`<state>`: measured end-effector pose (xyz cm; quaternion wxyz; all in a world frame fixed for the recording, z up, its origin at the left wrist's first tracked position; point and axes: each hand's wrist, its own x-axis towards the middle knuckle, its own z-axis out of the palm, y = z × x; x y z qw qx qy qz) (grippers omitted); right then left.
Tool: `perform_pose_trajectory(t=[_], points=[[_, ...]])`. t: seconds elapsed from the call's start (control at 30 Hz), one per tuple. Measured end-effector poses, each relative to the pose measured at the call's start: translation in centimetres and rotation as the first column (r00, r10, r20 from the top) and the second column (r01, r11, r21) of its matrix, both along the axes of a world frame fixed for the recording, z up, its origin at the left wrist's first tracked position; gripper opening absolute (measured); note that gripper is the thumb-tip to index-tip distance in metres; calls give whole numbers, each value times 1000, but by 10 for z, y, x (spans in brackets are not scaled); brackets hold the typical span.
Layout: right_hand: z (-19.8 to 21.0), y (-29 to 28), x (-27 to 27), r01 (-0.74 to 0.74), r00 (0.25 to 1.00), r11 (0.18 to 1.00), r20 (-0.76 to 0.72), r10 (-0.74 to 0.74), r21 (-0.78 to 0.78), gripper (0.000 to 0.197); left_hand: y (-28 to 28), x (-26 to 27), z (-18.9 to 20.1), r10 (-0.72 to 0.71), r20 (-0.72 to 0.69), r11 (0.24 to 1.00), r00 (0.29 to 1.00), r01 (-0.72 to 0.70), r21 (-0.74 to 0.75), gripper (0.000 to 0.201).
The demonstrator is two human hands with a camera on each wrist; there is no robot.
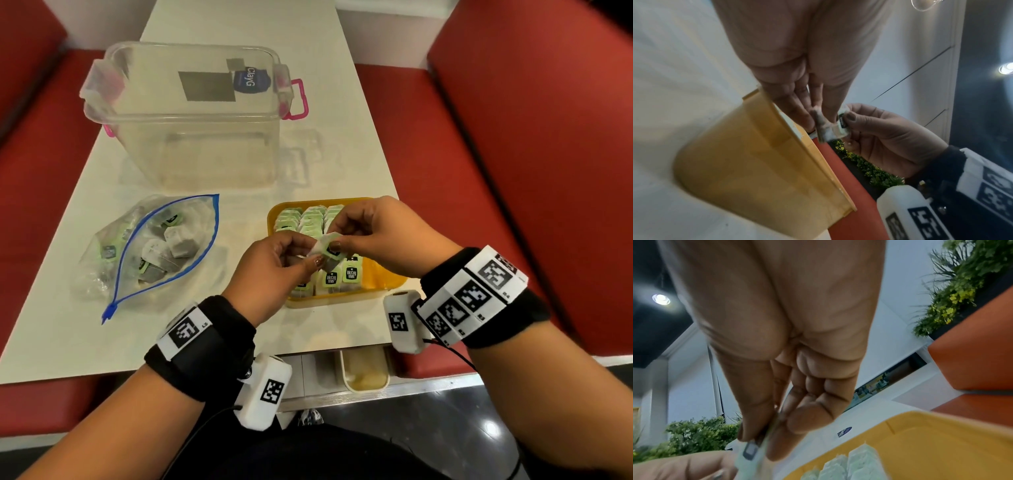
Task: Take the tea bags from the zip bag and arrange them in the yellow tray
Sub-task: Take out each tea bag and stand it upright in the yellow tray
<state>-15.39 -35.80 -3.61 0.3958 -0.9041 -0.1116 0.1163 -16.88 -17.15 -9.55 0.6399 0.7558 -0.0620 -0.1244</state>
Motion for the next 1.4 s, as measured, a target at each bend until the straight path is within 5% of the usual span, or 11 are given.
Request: perform_pose_trajectory(t=[0.17,0.27,0.73,0.97,1.2,1.4], points=[[0,-10,5,-143,989,917,-78,123,-373,2,16,6,-6,141,267,933,953,-218,286,20],[-9,-10,7,-228,971,832,-177,159,-506,7,24,9,-12,157,250,892,955,-246,379,28],[-39,5,3,-326,945,704,-242,220,-631,23,26,9,-23,146,157,907,977,-196,373,31],[-35,1,8,-225,973,712,-185,134,-665,25,26,9,-24,145,164,905,976,-198,377,34],[-32,-5,3,14,984,811,-136,-115,-585,58,25,9,-26,147,156,908,977,-196,372,35],[-41,3,-2,62,970,864,-172,-169,-501,44,25,5,-23,158,126,921,979,-192,338,35]])
